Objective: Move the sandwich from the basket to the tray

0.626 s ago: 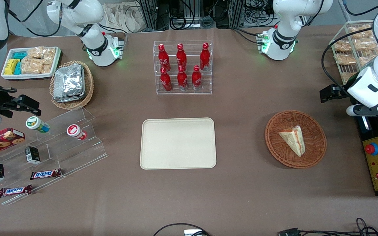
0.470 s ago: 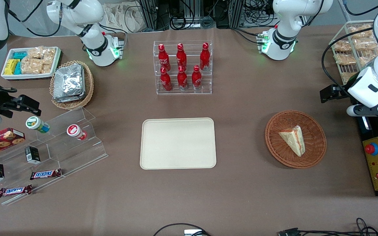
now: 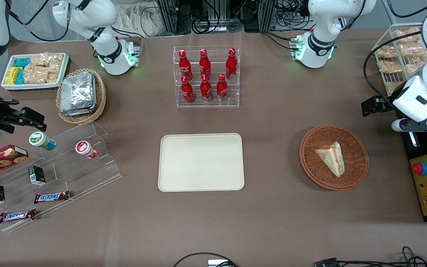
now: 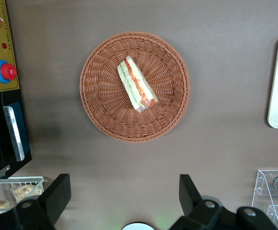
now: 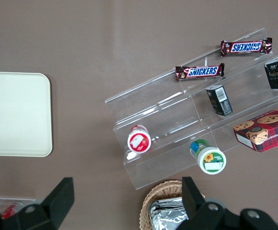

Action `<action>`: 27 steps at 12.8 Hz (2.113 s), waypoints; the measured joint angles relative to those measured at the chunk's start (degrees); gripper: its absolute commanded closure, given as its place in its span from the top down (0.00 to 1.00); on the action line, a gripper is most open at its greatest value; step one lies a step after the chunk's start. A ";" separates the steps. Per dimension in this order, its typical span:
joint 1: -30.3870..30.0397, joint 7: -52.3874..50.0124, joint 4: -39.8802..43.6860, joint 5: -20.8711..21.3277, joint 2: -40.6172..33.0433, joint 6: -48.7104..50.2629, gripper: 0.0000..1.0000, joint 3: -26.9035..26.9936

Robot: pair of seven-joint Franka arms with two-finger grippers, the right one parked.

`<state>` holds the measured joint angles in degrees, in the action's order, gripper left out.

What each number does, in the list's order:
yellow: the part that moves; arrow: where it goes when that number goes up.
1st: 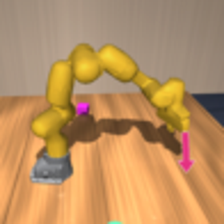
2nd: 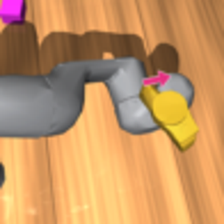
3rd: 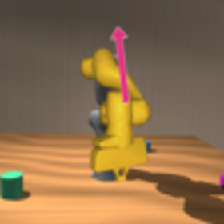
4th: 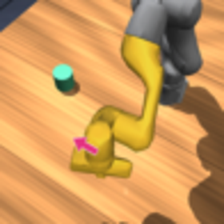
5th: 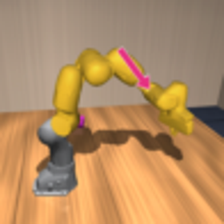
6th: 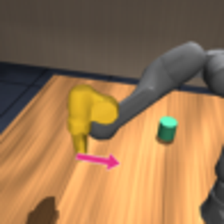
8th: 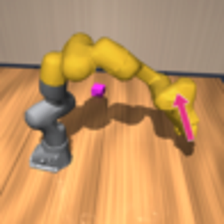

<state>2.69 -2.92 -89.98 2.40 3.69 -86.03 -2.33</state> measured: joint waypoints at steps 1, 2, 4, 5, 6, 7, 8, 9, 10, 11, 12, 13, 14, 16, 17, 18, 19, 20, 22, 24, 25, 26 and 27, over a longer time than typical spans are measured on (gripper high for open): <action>0.00 -0.11 -0.11 0.00 0.12 -0.14 1.00 0.07; -0.05 -0.50 -0.38 0.00 0.47 -0.87 1.00 0.24; -0.63 -2.34 -1.80 -0.11 2.12 -5.05 1.00 0.77; -0.88 -4.24 -2.58 -0.77 3.65 -7.00 1.00 1.00; -0.96 -7.06 -3.08 -1.95 5.63 -8.19 1.00 1.11; -0.94 -10.82 -3.36 -2.88 7.89 -9.35 1.00 1.09; -0.92 -14.49 -3.55 -3.34 10.05 -10.53 1.00 1.03; -0.89 -17.28 -3.72 -3.62 11.99 -11.75 1.00 0.99; -0.86 -19.31 -4.31 -3.78 13.57 -13.34 1.00 0.97; -0.87 -20.77 -5.74 -4.01 14.69 -15.81 1.00 0.97; -0.88 -21.91 -8.05 -4.46 15.46 -19.06 1.00 0.99; -0.88 -23.00 -10.99 -4.70 16.21 -22.95 1.00 1.00; -0.90 -23.67 -13.89 -4.84 17.07 -26.81 1.00 1.01; -0.93 -24.20 -17.54 -5.00 19.07 -31.51 1.00 1.04; -1.06 -24.46 -18.11 -5.02 20.08 -32.29 1.00 1.07; -1.61 -24.65 -18.18 -5.02 20.80 -32.51 1.00 1.08; -2.51 -24.66 -18.19 -5.02 21.25 -32.52 1.00 1.10; -3.36 -24.66 -18.21 -5.02 21.61 -32.69 1.00 1.10; -4.37 -24.66 -18.31 -5.02 22.77 -34.06 1.00 1.10; -4.46 -24.66 -18.33 -5.35 24.35 -35.36 1.00 1.04; -4.44 -24.69 -18.33 -6.14 24.83 -35.71 1.00 0.95; -4.38 -24.72 -18.32 -6.86 25.05 -35.81 0.95 0.88; -4.28 -24.83 -18.32 -7.15 25.11 -35.89 0.86 0.78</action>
<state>-1.59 -27.75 -108.30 -4.74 28.80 -121.91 -1.55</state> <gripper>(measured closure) 0.000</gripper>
